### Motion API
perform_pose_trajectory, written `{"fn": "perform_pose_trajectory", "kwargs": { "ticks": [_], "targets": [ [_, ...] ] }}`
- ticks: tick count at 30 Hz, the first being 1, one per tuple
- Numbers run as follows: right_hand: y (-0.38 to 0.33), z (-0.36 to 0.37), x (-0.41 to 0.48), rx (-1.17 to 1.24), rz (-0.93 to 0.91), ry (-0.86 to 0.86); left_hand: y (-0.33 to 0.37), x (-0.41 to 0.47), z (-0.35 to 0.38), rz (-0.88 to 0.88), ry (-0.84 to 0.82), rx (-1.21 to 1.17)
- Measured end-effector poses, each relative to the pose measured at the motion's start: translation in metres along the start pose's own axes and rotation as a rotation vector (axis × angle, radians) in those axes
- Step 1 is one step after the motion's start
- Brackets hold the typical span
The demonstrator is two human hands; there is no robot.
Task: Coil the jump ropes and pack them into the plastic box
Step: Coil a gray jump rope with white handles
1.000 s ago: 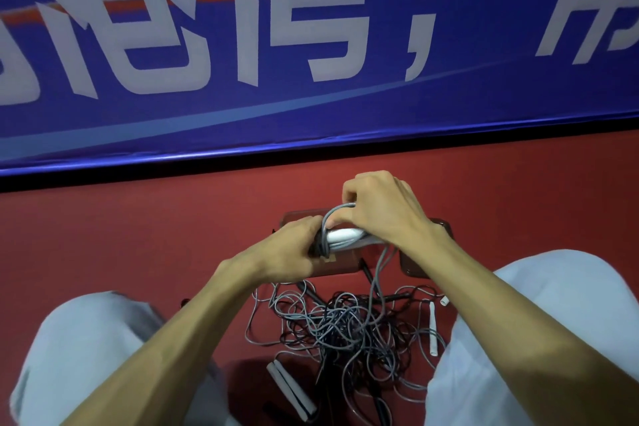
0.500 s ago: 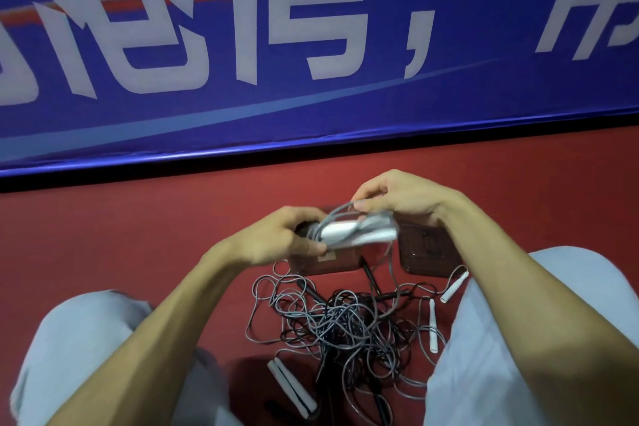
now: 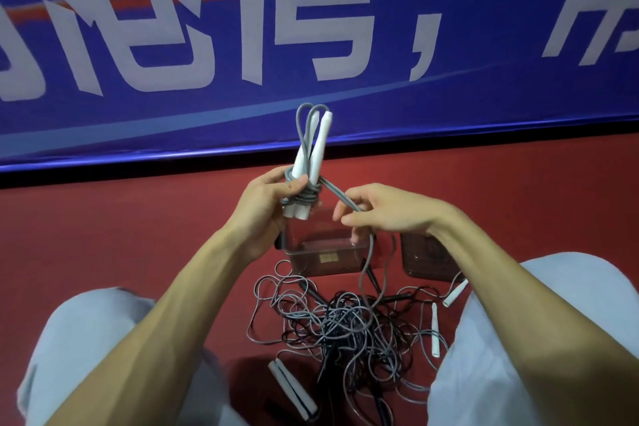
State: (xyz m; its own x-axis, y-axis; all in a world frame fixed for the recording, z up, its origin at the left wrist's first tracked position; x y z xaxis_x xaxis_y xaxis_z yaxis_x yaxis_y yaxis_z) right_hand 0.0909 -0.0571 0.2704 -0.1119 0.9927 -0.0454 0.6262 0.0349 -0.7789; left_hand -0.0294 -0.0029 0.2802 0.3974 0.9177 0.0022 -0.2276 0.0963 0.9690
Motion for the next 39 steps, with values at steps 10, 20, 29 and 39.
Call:
{"fn": "perform_pose_trajectory", "kwargs": {
  "ticks": [10, 20, 29, 39],
  "targets": [
    [-0.004, -0.002, -0.012, -0.367, 0.006, -0.043, -0.012, 0.010, -0.019, -0.016, 0.187, 0.115],
    [-0.050, 0.006, -0.019, -0.850, -0.399, 0.140, -0.022, 0.017, -0.013, 0.182, 0.106, 0.769],
    [-0.054, -0.008, -0.021, -0.754, -0.454, 0.306, -0.046, -0.002, 0.025, 0.333, -0.324, 1.340],
    [-0.037, -0.035, -0.010, -0.559, -0.374, 0.539, -0.038, -0.024, 0.049, 0.405, -0.416, 1.181]
  ]
}}
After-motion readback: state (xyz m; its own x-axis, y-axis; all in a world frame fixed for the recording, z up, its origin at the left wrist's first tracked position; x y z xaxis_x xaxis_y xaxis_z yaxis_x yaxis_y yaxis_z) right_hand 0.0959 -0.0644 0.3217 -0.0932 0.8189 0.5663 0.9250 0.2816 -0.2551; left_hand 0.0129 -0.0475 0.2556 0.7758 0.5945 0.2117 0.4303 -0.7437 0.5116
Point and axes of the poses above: each hand's wrist, its own x-axis towards the middle knuckle, its own z-axis out of the palm, y = z × x, the point moved 10 cm from there along x, towards the middle knuckle, and after that the axes turned 9 degrees about y, right-handed, at the moved point
